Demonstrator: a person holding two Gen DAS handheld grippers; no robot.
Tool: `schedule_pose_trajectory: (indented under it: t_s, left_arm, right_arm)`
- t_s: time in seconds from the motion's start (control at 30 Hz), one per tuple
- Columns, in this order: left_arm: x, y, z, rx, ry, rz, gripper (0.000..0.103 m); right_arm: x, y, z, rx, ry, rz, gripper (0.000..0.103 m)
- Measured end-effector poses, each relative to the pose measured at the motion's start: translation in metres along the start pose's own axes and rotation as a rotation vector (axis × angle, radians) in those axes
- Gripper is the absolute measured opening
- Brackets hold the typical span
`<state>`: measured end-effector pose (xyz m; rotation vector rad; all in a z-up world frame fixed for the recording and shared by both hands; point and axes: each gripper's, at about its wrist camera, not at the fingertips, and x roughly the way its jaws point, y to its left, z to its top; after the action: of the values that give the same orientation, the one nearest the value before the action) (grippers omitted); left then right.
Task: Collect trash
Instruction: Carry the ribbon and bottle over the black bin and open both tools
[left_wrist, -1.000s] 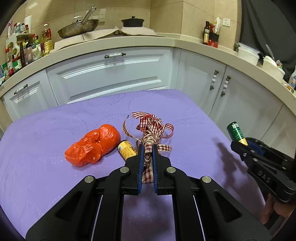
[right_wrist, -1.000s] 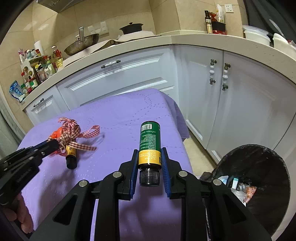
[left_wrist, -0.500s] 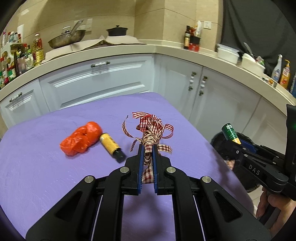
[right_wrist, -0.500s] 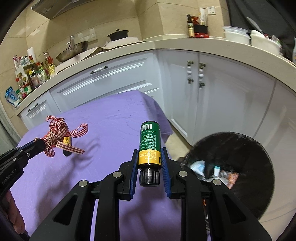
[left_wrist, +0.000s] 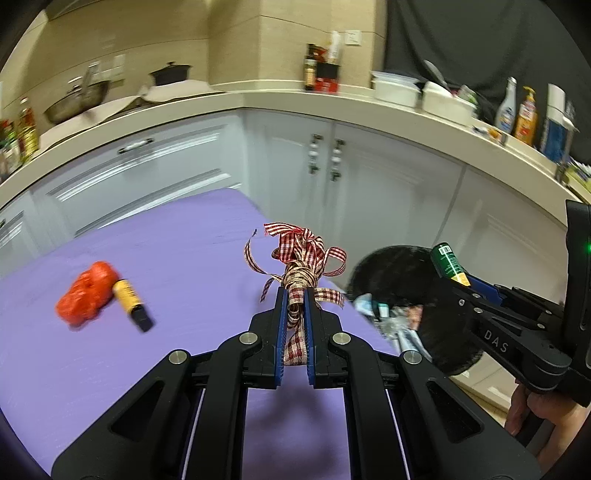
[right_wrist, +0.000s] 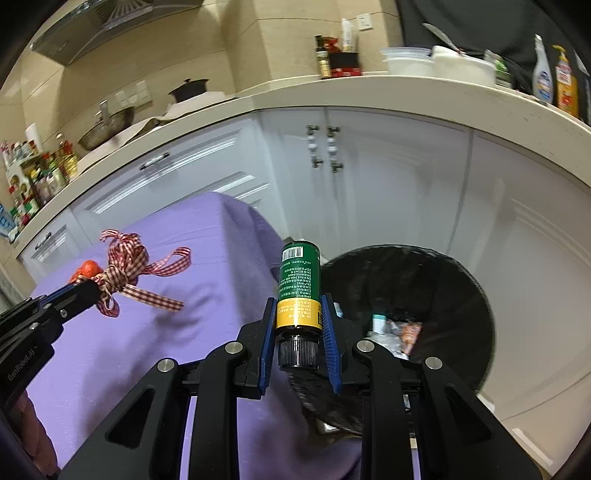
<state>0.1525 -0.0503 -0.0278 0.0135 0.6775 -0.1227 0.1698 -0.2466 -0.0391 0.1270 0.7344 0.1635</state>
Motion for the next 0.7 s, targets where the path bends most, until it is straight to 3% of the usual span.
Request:
schedule_pose_trajectory:
  t_s: [0.57, 0.6, 0.67, 0.7]
  left_arm:
    - [0.043, -0.095, 0.018, 0.125, -0.009, -0.143, 0.01]
    - [0.049, -0.1, 0.018, 0.137, -0.011, -0.151, 0.018]
    - [0.055, -0.105, 0.017, 0.146, -0.017, -0.137, 0.052]
    - [0.059, -0.106, 0.015, 0.145, -0.026, -0.128, 0.054]
  right_arm:
    - [0.005, -0.075, -0.01, 0.115, 0.0, -0.1, 0.025]
    - [0.007, -0.079, -0.01, 0.122, 0.001, -0.101, 0.025]
    - [0.015, -0.087, -0.012, 0.143, 0.009, -0.113, 0.044]
    - [0.017, -0.089, -0.012, 0.149, 0.011, -0.119, 0.046]
